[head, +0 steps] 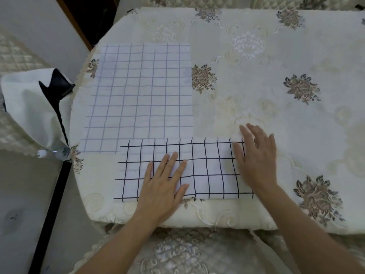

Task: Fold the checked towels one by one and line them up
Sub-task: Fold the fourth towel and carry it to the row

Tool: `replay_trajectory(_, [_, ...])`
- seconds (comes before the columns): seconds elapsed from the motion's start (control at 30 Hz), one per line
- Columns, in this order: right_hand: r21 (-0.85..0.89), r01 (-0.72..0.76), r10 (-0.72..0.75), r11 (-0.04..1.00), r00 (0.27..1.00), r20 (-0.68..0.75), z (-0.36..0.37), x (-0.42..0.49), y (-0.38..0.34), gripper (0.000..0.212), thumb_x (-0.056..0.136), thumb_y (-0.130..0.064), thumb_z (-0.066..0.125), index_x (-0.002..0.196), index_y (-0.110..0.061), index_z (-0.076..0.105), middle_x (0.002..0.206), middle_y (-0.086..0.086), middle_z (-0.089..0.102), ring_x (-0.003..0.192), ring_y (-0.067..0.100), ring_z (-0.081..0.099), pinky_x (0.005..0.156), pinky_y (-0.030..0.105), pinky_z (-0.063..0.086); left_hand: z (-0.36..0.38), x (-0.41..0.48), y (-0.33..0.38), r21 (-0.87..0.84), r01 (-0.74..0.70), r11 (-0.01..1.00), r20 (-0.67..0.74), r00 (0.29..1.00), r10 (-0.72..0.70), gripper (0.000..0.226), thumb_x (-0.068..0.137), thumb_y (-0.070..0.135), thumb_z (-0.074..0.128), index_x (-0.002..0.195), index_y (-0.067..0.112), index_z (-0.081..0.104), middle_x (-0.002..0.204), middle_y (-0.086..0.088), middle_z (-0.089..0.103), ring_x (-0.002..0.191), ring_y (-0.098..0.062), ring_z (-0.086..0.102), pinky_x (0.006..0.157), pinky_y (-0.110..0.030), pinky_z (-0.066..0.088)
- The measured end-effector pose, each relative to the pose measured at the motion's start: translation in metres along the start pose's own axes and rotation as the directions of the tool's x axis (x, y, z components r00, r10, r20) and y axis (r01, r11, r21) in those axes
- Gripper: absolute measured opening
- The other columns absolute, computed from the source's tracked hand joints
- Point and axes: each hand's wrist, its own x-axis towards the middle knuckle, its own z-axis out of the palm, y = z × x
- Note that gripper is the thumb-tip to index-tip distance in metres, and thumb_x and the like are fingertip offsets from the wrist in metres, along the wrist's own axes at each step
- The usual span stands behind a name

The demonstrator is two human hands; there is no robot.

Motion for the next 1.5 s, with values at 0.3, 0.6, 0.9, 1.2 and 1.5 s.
replay_trajectory(0.3, [-0.075,-0.037,0.063,0.997,0.925,0.375,0.019,-0.049,-0.036,0.070,0.099,-0.068,0.012,0.159,-0.032,0.015,0.167,-0.001,0.010,0.154,0.022,0.000,0.123,0.054,0.008,0.000,0.011,-0.001,-0.020,0.006,1.000,-0.033,0.999,-0.006,0.063,0.102,0.059,0.013,0.159,0.031,0.007,0.168,0.004,0.000,0.154,-0.015,-0.005,0.123,-0.052,0.010])
replay_trajectory(0.6, [-0.170,-0.035,0.100,0.985,0.916,0.389,0.018,-0.044,-0.008,0.071,0.095,-0.072,0.012,0.158,-0.039,0.006,0.168,-0.006,0.001,0.154,0.024,0.001,0.123,0.054,0.005,0.003,0.023,0.000,-0.016,-0.013,1.000,-0.061,0.998,0.012,0.065,0.102,0.060,0.018,0.159,0.030,0.010,0.168,0.001,0.002,0.154,-0.017,-0.003,0.122,-0.055,0.011])
replay_trajectory(0.9, [-0.169,-0.025,0.092,0.985,0.912,0.399,0.017,-0.038,-0.004,0.072,0.094,-0.074,0.013,0.158,-0.041,0.004,0.167,-0.009,-0.003,0.154,0.022,0.000,0.123,0.054,0.005,0.002,0.025,-0.017,0.004,-0.011,1.000,-0.067,0.998,0.012,0.065,0.102,0.060,0.019,0.159,0.034,0.004,0.168,0.002,-0.001,0.154,-0.017,-0.003,0.123,-0.053,0.011])
replay_trajectory(1.2, [-0.104,-0.073,0.106,0.992,0.927,0.360,0.011,-0.038,-0.017,0.076,0.093,-0.074,0.011,0.159,-0.036,0.005,0.168,-0.005,-0.004,0.154,0.023,-0.005,0.122,0.059,0.006,-0.006,0.006,-0.025,-0.031,0.106,0.994,-0.084,0.991,-0.109,0.073,0.098,0.064,0.022,0.159,0.031,0.004,0.168,0.002,-0.006,0.154,-0.018,-0.005,0.122,-0.057,0.005])
replay_trajectory(1.5, [0.039,-0.094,0.077,0.995,0.944,0.319,0.034,-0.029,-0.076,0.064,0.100,-0.056,0.013,0.159,-0.030,0.017,0.167,-0.001,0.012,0.154,0.020,0.005,0.124,0.053,0.006,-0.001,0.053,0.027,-0.069,0.097,0.993,-0.066,0.993,-0.102,0.066,0.100,0.055,0.013,0.160,0.028,0.002,0.167,0.001,-0.009,0.153,-0.016,-0.012,0.122,-0.054,0.005])
